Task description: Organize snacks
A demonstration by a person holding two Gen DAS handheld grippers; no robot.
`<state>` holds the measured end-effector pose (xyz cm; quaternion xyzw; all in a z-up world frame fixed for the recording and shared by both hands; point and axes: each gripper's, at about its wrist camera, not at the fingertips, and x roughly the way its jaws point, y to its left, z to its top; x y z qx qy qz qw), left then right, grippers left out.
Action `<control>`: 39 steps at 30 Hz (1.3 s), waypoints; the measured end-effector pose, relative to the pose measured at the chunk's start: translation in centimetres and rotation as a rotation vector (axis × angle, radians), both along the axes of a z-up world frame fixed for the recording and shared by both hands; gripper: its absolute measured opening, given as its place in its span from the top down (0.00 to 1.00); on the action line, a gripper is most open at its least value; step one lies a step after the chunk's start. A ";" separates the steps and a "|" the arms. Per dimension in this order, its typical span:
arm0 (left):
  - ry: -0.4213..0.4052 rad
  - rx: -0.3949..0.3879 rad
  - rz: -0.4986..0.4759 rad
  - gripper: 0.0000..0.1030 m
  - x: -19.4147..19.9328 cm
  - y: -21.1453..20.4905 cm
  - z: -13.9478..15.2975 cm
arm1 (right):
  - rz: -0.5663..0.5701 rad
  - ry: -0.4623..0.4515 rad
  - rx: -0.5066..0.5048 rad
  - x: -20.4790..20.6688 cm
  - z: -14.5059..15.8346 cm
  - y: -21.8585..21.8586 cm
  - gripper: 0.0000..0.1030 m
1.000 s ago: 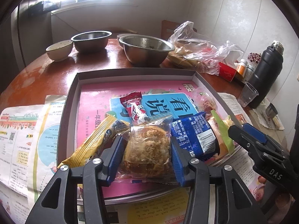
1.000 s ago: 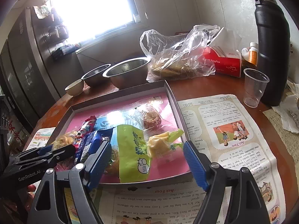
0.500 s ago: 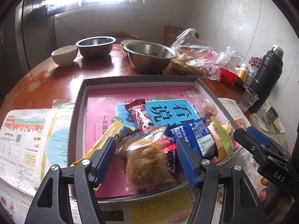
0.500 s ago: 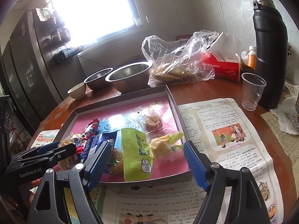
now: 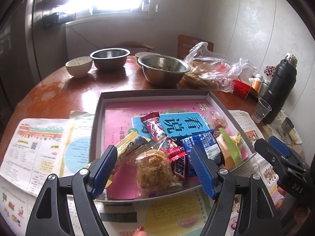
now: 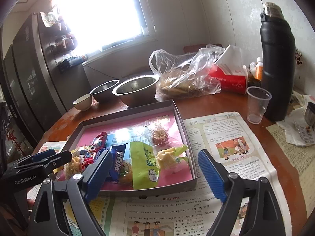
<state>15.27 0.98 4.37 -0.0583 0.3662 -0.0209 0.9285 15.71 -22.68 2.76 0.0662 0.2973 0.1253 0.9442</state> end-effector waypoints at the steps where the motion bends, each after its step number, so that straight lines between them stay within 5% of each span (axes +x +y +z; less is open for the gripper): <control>1: -0.002 0.005 0.002 0.24 -0.2 0.0 0.1 | 0.003 -0.007 -0.004 -0.3 0.2 0.0 0.10; 9: 0.008 0.042 0.029 0.22 -3.3 -0.9 0.3 | 0.041 -0.027 -0.044 -3.5 0.4 0.7 0.03; 21: 0.061 0.046 0.043 0.21 -9.0 -2.1 -3.1 | 0.043 0.016 -0.081 -8.2 -1.7 1.3 0.03; 39: 0.068 0.078 0.035 0.21 -10.5 -2.8 -3.6 | 0.013 0.050 -0.100 -10.7 -2.8 0.9 0.03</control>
